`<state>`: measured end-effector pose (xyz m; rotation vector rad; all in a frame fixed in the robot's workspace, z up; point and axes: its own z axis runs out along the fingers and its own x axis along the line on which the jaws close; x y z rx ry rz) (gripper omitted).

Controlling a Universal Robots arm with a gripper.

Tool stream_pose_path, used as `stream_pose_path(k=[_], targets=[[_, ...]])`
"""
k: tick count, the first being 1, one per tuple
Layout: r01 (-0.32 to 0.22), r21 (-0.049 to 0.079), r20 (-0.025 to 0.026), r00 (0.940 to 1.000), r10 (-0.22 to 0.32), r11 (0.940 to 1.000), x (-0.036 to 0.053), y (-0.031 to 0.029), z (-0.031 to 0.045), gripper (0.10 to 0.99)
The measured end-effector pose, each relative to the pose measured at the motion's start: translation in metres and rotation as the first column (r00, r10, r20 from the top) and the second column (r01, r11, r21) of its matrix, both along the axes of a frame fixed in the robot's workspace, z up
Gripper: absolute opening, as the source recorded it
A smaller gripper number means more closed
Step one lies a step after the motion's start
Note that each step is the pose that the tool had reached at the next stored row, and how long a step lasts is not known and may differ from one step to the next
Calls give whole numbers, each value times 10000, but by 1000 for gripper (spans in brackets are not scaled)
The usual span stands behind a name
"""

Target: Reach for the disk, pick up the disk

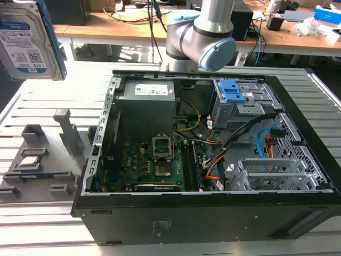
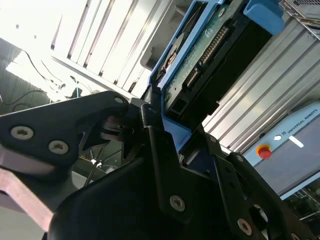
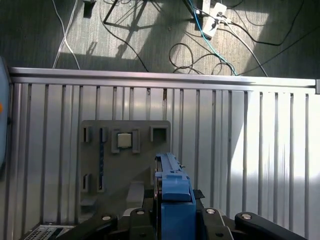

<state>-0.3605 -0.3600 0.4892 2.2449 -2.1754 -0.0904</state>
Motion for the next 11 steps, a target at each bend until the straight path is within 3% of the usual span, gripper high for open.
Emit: stream_pose_path(k=[5, 11], targets=[[-1, 0, -13, 10000, 1, 10000, 199, 10, 0, 369], [-4, 0, -48, 10000, 4, 10000, 561, 26, 0, 369]])
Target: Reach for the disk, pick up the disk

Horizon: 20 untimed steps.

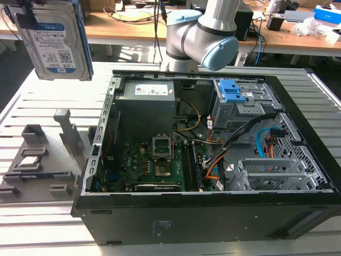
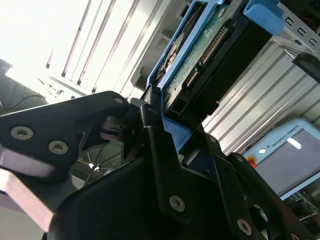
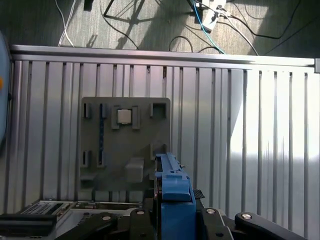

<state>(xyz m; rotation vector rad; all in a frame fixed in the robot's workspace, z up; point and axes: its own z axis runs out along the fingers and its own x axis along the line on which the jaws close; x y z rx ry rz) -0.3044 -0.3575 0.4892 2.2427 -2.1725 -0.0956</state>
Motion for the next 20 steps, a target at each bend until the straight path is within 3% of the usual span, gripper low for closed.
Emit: stream_pose_path(k=[17, 20], targets=[[-38, 0, -63, 10000, 38, 10000, 714, 42, 0, 369], [-54, 1, -81, 10000, 54, 10000, 917, 57, 0, 369]])
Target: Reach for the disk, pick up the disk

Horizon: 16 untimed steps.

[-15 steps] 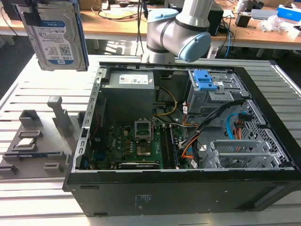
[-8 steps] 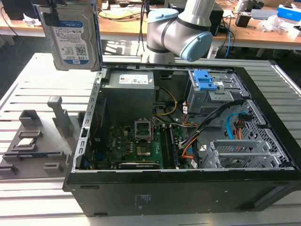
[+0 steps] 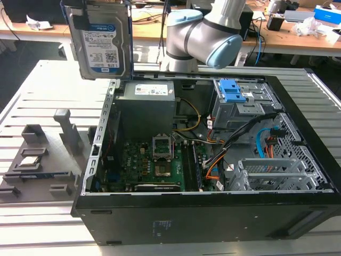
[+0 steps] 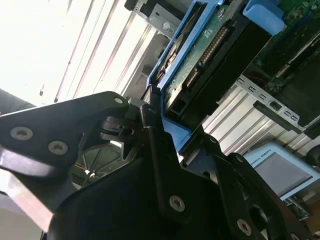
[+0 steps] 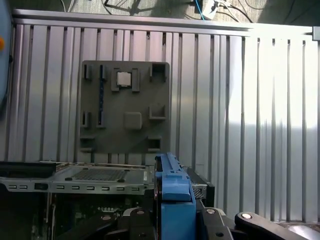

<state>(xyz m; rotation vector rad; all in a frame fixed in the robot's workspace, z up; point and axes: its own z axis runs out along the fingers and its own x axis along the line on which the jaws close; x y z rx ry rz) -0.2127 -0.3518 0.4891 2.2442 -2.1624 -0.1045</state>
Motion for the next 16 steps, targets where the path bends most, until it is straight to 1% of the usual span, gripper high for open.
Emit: stream_pose_path(k=[7, 8, 10, 16], targets=[[-16, 0, -24, 10000, 16, 10000, 288, 22, 0, 369], [-21, 0, -30, 10000, 21, 10000, 354, 27, 0, 369], [-24, -1, -36, 10000, 24, 10000, 429, 32, 0, 369], [-42, 0, -57, 10000, 42, 10000, 699, 54, 0, 369]])
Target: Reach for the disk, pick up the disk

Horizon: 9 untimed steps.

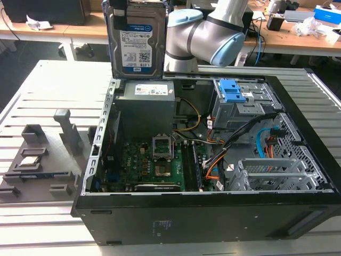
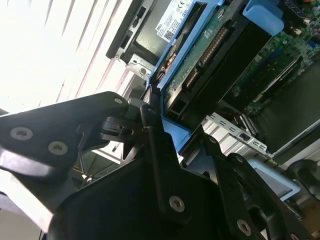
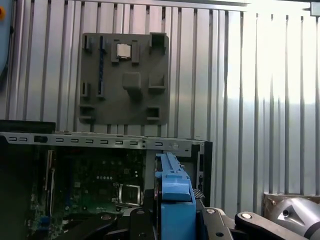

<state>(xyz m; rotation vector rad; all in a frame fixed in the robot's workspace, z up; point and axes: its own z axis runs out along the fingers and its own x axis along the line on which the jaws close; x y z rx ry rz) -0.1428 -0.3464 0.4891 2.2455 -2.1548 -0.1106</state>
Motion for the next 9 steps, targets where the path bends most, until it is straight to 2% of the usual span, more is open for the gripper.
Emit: stream_pose_path(k=[3, 5, 7, 9], targets=[[-11, 0, -17, 10000, 11, 10000, 234, 22, 0, 369], [-18, 1, -24, 10000, 18, 10000, 320, 30, 0, 369], [-26, 0, -35, 10000, 26, 10000, 467, 44, 0, 369], [-29, 0, -42, 10000, 29, 10000, 547, 51, 0, 369]])
